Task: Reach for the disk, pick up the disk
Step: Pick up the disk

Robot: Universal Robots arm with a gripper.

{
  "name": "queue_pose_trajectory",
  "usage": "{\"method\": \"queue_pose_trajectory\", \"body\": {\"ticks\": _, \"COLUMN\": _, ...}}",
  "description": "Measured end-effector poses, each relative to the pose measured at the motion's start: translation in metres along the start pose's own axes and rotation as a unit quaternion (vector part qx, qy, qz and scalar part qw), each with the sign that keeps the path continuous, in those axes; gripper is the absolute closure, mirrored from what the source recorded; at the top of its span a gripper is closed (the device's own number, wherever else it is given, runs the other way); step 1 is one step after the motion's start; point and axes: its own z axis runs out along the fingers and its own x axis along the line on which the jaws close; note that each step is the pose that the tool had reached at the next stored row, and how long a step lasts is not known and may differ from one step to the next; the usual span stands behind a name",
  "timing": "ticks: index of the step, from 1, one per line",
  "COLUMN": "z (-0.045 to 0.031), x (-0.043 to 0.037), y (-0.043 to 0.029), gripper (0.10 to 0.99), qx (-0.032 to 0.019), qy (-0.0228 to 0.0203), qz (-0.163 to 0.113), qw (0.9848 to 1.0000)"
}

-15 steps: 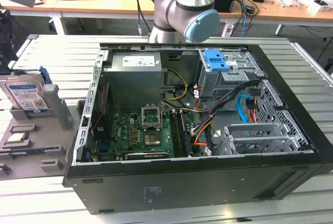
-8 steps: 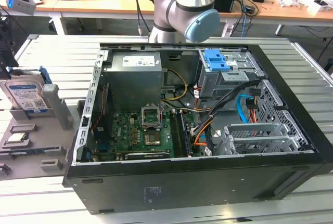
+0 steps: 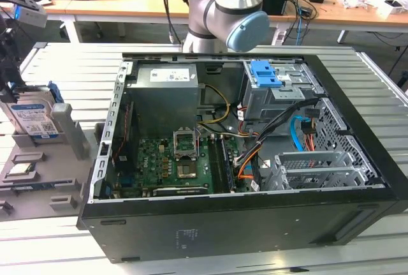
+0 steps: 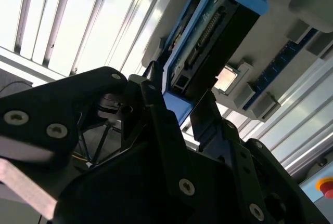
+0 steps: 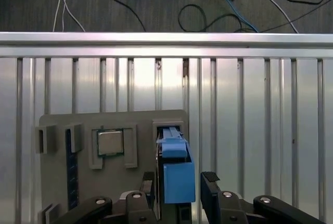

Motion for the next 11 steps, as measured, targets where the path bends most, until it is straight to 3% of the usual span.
{"method": "queue_pose_trajectory", "body": {"ticks": 11, "z": 0.0126, "x": 0.0000, "y": -0.0005, "gripper": 0.604, "qx": 0.0000, "qy": 0.0000, "qz": 0.000, "qw": 1.0000}}
